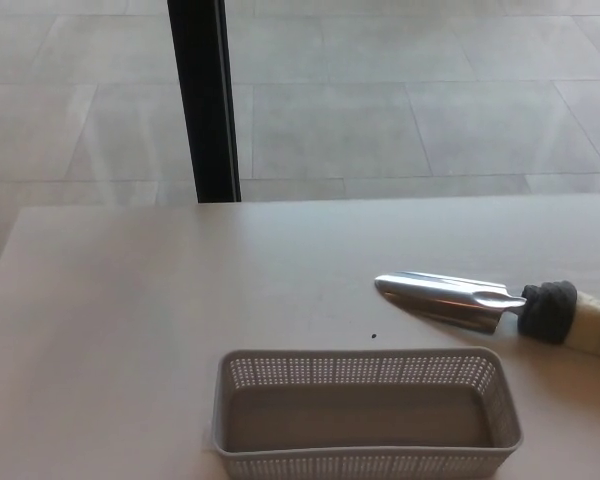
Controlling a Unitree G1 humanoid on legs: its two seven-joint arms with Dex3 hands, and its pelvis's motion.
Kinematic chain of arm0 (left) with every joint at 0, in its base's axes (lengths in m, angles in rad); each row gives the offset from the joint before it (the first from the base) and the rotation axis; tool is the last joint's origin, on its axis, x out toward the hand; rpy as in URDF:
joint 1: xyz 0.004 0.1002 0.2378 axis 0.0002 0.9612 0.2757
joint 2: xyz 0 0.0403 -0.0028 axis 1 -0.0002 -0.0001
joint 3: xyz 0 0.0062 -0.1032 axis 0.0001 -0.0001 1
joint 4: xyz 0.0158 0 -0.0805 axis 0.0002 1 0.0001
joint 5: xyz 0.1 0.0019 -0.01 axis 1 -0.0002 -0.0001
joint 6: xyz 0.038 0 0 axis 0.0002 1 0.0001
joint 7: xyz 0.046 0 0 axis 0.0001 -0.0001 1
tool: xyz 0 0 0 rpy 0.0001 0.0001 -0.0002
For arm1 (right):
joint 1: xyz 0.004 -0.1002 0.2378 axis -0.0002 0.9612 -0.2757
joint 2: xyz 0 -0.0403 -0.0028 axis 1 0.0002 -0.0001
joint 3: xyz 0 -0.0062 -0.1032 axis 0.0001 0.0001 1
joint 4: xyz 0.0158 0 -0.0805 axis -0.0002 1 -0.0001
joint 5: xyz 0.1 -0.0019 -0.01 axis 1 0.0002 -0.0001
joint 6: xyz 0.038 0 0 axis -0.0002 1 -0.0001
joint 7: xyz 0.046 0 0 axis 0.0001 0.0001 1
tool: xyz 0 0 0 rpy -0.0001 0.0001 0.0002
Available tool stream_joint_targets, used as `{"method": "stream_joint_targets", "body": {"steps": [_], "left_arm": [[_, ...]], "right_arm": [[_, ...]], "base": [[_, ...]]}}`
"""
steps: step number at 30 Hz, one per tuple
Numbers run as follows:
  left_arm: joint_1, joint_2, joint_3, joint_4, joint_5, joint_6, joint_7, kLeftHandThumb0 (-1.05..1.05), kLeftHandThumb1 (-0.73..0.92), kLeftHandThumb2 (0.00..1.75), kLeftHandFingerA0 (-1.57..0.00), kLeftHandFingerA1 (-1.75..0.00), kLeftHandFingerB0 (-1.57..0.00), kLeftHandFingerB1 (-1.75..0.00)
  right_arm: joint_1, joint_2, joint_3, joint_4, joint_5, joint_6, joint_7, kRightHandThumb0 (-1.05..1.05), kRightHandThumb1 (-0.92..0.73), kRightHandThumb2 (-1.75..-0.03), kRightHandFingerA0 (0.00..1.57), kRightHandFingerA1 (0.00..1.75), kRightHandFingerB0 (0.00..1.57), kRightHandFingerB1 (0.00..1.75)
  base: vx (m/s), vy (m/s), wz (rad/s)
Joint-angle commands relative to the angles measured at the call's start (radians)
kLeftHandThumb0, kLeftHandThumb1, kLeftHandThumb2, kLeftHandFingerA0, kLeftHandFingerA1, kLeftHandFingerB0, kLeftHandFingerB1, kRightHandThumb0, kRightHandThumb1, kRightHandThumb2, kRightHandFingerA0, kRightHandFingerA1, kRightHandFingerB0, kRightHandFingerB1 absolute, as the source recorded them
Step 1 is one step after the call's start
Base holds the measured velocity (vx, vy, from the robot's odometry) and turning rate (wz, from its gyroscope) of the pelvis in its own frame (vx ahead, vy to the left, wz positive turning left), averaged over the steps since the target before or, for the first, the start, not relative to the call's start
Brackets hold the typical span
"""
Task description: A garden tool is kept on the righthand side and a container is kept on the lefthand side on a desk infront of the robot. the robot uses its right hand to pick up the garden tool and makes a scooping motion inside the container
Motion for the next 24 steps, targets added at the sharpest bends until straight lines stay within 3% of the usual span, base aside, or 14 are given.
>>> {"method": "stream_joint_targets", "body": {"steps": [1,6,7,8,10,13,14,16,17,18,19,22,23,24], "left_arm": [[0.048,0.01,0.025,-0.011,-0.034,-0.019,0.004,-0.5,0.65,0.6,-0.67,-0.68,-0.6,-0.53],[0.051,0.008,0.022,0.001,-0.027,-0.012,0.017,-0.48,0.64,0.59,-0.72,-0.71,-0.63,-0.54],[0.048,0.01,0.014,0.011,-0.016,-0.01,0.021,-0.5,0.64,0.59,-0.72,-0.64,-0.64,-0.51],[0.043,0.012,0.013,0.017,-0.014,-0.006,0.021,-0.5,0.64,0.59,-0.7,-0.64,-0.63,-0.52],[0.045,0.016,0.012,0.014,-0.013,-0.008,0.016,-0.5,0.64,0.59,-0.69,-0.62,-0.64,-0.53],[0.051,0.017,0.011,0.007,-0.014,-0.008,0.016,-0.5,0.65,0.59,-0.71,-0.67,-0.61,-0.53],[0.05,0.017,0.009,0.009,-0.012,-0.006,0.014,-0.51,0.65,0.59,-0.71,-0.68,-0.61,-0.52],[0.053,0.019,0.003,0.01,-0.006,-0.006,0.009,-0.52,0.65,0.59,-0.71,-0.68,-0.62,-0.53],[0.053,0.017,0.003,0.011,-0.006,-0.006,0.009,-0.51,0.65,0.59,-0.71,-0.64,-0.61,-0.51],[0.053,0.016,0.003,0.014,-0.005,-0.005,0.009,-0.51,0.65,0.59,-0.71,-0.64,-0.61,-0.51],[0.052,0.016,0.007,0.015,-0.01,-0.002,0.004,-0.49,0.65,0.59,-0.7,-0.66,-0.6,-0.51],[0.057,0.017,0.019,0.005,-0.026,0.006,-0.014,-0.48,0.65,0.6,-0.69,-0.67,-0.59,-0.53],[0.057,0.018,0.021,0.002,-0.03,0.01,-0.021,-0.5,0.66,0.59,-0.63,-0.7,-0.54,-0.54],[0.056,0.018,0.024,0.001,-0.034,0.014,-0.026,-0.5,0.65,0.6,-0.62,-0.71,-0.54,-0.54]], "right_arm": [[-0.046,0.212,-0.42,0.35,0.612,-0.137,0.165,-0.62,-0.77,-0.68,0.0,0.49,0.03,0.27],[-0.039,0.234,-0.452,0.459,0.642,-0.056,0.315,-0.72,-0.61,-0.99,0.0,0.5,0.0,0.33],[-0.037,0.243,-0.464,0.477,0.652,-0.03,0.334,-0.68,-0.82,-0.59,0.05,0.91,0.0,0.49],[-0.032,0.256,-0.477,0.493,0.661,-0.022,0.347,-0.68,-0.79,-0.63,0.16,1.01,0.0,0.53],[-0.023,0.265,-0.482,0.507,0.659,-0.026,0.364,-0.71,-0.61,-0.95,0.4,0.85,0.03,0.57],[-0.018,0.269,-0.492,0.525,0.658,-0.017,0.391,-0.71,-0.7,-0.63,0.37,0.9,0.03,0.63],[-0.02,0.269,-0.493,0.527,0.656,-0.014,0.396,-0.7,-0.57,-0.92,0.45,0.81,0.11,0.6],[-0.022,0.262,-0.496,0.536,0.658,0.003,0.424,-0.69,-0.7,-0.63,0.45,0.89,0.03,0.61],[-0.021,0.261,-0.493,0.537,0.652,0.001,0.421,-0.56,-0.51,-0.99,0.57,0.82,0.0,0.54],[-0.021,0.26,-0.487,0.538,0.642,-0.001,0.414,-0.56,-0.51,-0.99,0.57,0.82,0.0,0.54],[-0.017,0.26,-0.482,0.534,0.64,0.003,0.433,-0.65,-0.76,-0.62,0.46,0.84,0.0,0.58],[-0.003,0.262,-0.448,0.526,0.619,-0.007,0.503,-0.66,-0.77,-0.63,0.47,0.8,0.01,0.54],[-0.002,0.263,-0.429,0.525,0.601,-0.021,0.504,-0.69,-0.61,-0.96,0.54,0.79,0.03,0.53],[-0.003,0.261,-0.428,0.53,0.607,-0.022,0.527,-0.68,-0.78,-0.63,0.49,0.83,0.0,0.55]], "base": [[0.0,0.0,0.0],[0.0,0.0,0.0],[0.0,0.0,0.0],[0.0,0.0,0.0],[0.0,0.0,0.0],[0.0,0.0,0.0],[0.0,0.0,0.0],[0.0,0.0,0.0],[0.0,0.0,0.0],[0.0,0.0,0.0],[0.0,0.0,0.0],[0.0,0.0,0.0],[0.0,0.0,0.0],[0.0,0.0,0.0]]}}
